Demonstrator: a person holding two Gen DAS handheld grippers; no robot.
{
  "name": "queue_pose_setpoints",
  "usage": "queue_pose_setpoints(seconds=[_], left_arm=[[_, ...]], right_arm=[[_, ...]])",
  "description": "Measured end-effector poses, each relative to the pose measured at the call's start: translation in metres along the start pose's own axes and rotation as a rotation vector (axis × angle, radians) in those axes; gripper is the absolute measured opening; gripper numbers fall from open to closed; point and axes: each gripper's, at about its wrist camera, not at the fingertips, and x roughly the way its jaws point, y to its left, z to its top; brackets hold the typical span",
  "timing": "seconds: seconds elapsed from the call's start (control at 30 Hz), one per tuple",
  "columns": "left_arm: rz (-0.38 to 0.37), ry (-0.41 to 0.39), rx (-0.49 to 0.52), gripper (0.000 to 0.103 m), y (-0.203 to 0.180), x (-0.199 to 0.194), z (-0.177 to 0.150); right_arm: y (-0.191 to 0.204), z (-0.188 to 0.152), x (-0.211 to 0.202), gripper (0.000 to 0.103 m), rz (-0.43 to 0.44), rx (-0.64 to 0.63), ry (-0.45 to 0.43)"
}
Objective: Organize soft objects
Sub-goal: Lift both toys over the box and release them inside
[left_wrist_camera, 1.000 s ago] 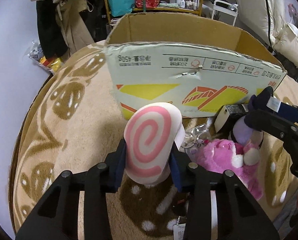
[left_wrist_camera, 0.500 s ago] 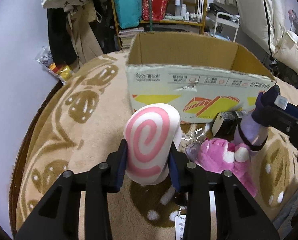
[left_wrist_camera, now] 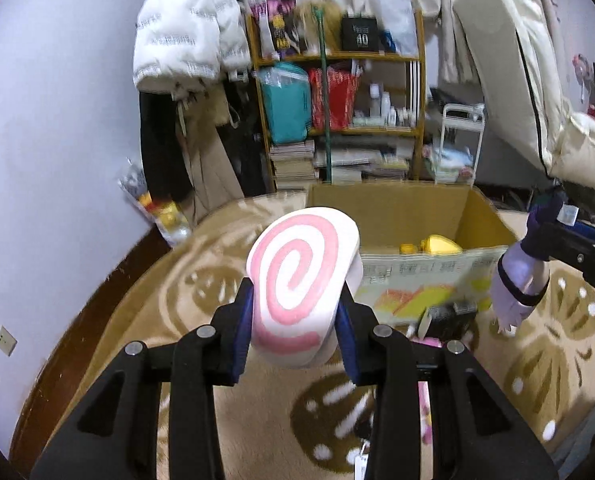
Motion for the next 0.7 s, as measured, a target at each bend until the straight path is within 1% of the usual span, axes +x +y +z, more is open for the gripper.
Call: queue_pose_setpoints(seconds=[0.17,0.3,0.57,0.7], left_arm=[[-0.013,-0.058,0.004,0.036,0.000,-0.009,0.020],[-0.019,-0.087,0.015,0.036,-0.004,-0.007,0.036],[-0.035,-0.102,0.052,0.036,-0.018,0.014,0.062],[-0.050,-0.095,0.055,0.036,-0.026,0.029,0.068]], right_arm=[[0.000,0.016,-0.010,0.049,-0.009,-0.027,-0.064],[-0.001,0.027,-0.006,0.049,-0.009,-0.026,-0.087],[-0.011,0.045,0.009,0.049,0.006,-0.003,-0.139],[-0.012,0.052,0.021,0.049,0.015,-0.021,-0.157]])
